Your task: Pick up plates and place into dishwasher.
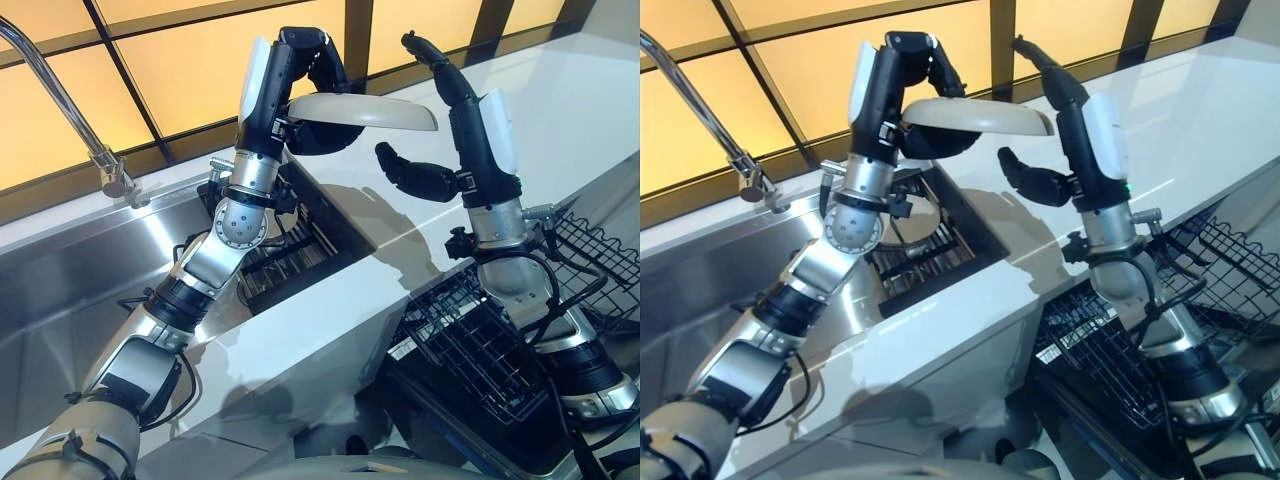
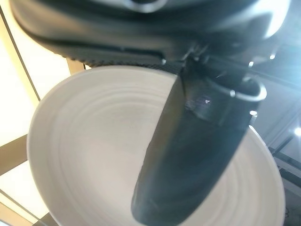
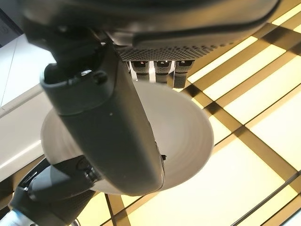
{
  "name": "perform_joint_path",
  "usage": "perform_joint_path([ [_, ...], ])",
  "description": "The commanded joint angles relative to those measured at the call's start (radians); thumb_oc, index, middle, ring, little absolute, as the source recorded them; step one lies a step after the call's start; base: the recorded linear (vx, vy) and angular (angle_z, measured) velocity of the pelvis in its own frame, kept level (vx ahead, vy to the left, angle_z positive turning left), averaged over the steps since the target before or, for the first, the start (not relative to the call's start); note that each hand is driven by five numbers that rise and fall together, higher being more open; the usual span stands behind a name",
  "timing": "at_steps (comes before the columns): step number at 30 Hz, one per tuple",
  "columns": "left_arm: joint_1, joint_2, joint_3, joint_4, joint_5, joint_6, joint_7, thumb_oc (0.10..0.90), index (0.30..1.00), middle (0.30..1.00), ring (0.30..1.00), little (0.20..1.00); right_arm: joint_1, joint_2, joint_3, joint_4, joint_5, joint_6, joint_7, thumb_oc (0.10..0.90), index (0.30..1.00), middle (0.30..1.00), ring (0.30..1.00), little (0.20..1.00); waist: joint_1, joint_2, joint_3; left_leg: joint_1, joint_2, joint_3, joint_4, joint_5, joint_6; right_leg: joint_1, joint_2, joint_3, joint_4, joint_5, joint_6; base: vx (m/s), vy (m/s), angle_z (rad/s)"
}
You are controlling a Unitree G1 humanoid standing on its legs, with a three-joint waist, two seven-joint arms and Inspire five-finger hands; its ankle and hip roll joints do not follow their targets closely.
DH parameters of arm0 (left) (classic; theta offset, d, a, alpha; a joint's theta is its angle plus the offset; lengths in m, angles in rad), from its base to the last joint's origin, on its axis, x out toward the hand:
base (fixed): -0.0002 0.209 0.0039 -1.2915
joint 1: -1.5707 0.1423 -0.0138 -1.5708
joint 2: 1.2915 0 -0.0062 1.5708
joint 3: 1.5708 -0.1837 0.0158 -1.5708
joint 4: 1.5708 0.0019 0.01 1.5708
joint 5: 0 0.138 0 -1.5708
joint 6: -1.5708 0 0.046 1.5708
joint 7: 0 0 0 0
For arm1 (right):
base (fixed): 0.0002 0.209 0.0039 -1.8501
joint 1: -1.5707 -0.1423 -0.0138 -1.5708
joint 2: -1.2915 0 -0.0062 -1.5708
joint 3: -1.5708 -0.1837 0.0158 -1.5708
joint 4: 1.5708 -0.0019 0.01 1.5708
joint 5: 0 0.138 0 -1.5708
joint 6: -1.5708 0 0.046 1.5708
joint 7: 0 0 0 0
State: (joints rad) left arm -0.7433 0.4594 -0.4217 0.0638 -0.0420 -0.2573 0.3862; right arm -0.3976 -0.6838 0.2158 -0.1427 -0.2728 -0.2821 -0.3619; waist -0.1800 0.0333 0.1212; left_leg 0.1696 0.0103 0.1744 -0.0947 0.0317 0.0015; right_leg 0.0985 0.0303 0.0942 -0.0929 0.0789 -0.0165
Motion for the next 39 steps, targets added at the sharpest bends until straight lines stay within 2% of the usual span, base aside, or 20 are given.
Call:
perform_joint_path([
  [1,-0.096,-0.021,0.016,-0.031,-0.055,-0.036,-0.001,0.100,0.300,0.300,0.300,0.200,-0.130,0.041,-0.027,0.019,0.053,-0.022,-0.016,0.800,0.900,0.900,0.900,0.900,0.009,-0.019,-0.133,0.023,-0.035,-0.010,0.007,-0.138,0.067,0.030,0.019,-0.022,0.006,-0.092,0.042,0.00,0.000,0.00],
  [2,-0.097,-0.024,0.012,-0.032,-0.057,-0.034,-0.006,0.100,0.300,0.300,0.300,0.200,-0.135,0.042,-0.023,0.024,0.058,-0.019,-0.008,0.731,0.841,0.841,0.841,0.831,0.009,-0.019,-0.132,0.024,-0.035,-0.010,0.007,-0.138,0.067,0.030,0.019,-0.022,0.006,-0.092,0.042,0.00,0.000,0.00],
  [3,-0.098,-0.027,0.007,-0.031,-0.061,-0.034,-0.010,0.100,0.300,0.300,0.300,0.200,-0.142,0.041,-0.017,0.034,0.077,-0.019,0.004,0.358,0.521,0.521,0.521,0.458,0.009,-0.019,-0.132,0.024,-0.035,-0.009,0.007,-0.138,0.067,0.031,0.019,-0.021,0.006,-0.092,0.043,0.00,0.000,0.00],
  [4,-0.096,-0.029,0.004,-0.030,-0.058,-0.037,-0.014,0.100,0.300,0.300,0.300,0.200,-0.144,0.042,-0.013,0.038,0.080,-0.013,0.011,0.100,0.300,0.300,0.300,0.200,0.010,-0.019,-0.133,0.024,-0.035,-0.009,0.007,-0.138,0.066,0.031,0.019,-0.022,0.006,-0.092,0.043,0.00,0.000,0.00],
  [9,-0.089,-0.031,-0.001,-0.042,-0.057,-0.036,-0.030,0.100,0.300,0.300,0.300,0.200,-0.157,0.026,-0.004,0.070,0.084,0.004,0.044,0.100,0.300,0.300,0.300,0.200,0.015,-0.023,-0.134,0.022,-0.035,-0.013,0.007,-0.137,0.066,0.031,0.018,-0.026,0.006,-0.091,0.042,0.00,0.000,0.00],
  [22,-0.089,-0.020,0.010,-0.046,-0.048,-0.042,-0.026,0.100,0.300,0.300,0.300,0.200,-0.163,-0.002,-0.018,0.081,0.042,0.025,0.036,0.100,0.300,0.300,0.300,0.200,0.015,-0.026,-0.132,0.021,-0.035,-0.016,0.007,-0.136,0.065,0.031,0.018,-0.030,0.006,-0.090,0.040,0.00,0.000,0.00],
  [27,-0.080,-0.011,0.017,-0.046,-0.043,-0.022,-0.034,0.100,0.300,0.300,0.300,0.200,-0.155,-0.016,-0.037,0.080,0.020,0.025,0.026,0.100,0.300,0.300,0.300,0.200,0.013,-0.026,-0.131,0.022,-0.036,-0.017,0.007,-0.137,0.066,0.032,0.018,-0.029,0.006,-0.091,0.040,0.00,0.000,0.00],
  [28,-0.079,-0.009,0.017,-0.045,-0.042,-0.018,-0.034,0.358,0.521,0.521,0.521,0.458,-0.154,-0.018,-0.039,0.079,0.019,0.024,0.026,0.100,0.300,0.300,0.300,0.200,0.013,-0.026,-0.131,0.022,-0.036,-0.017,0.007,-0.137,0.066,0.032,0.018,-0.029,0.006,-0.091,0.040,0.00,0.000,0.00],
  [29,-0.076,-0.006,0.018,-0.042,-0.039,-0.011,-0.035,0.800,0.900,0.900,0.900,0.900,-0.152,-0.021,-0.042,0.080,0.015,0.022,0.024,0.100,0.300,0.300,0.300,0.200,0.013,-0.025,-0.132,0.022,-0.035,-0.016,0.007,-0.138,0.067,0.032,0.018,-0.028,0.006,-0.091,0.040,0.00,0.000,0.00],
  [34,-0.062,0.048,0.012,-0.010,-0.019,0.056,-0.099,0.800,0.900,0.900,0.900,0.900,-0.133,-0.080,-0.080,0.073,-0.028,0.020,0.000,0.100,0.300,0.300,0.300,0.200,0.009,-0.024,-0.133,0.022,-0.034,-0.009,0.007,-0.137,0.065,0.031,0.019,-0.026,0.006,-0.090,0.044,0.00,0.000,0.00],
  [39,-0.053,0.104,0.014,0.039,-0.024,0.062,-0.135,0.800,0.900,0.900,0.900,0.900,-0.113,-0.133,-0.125,0.069,-0.039,0.029,-0.015,0.100,0.300,0.300,0.300,0.200,0.006,-0.022,-0.135,0.022,-0.033,-0.002,0.007,-0.137,0.065,0.029,0.019,-0.025,0.006,-0.088,0.047,0.00,0.000,0.00],
])
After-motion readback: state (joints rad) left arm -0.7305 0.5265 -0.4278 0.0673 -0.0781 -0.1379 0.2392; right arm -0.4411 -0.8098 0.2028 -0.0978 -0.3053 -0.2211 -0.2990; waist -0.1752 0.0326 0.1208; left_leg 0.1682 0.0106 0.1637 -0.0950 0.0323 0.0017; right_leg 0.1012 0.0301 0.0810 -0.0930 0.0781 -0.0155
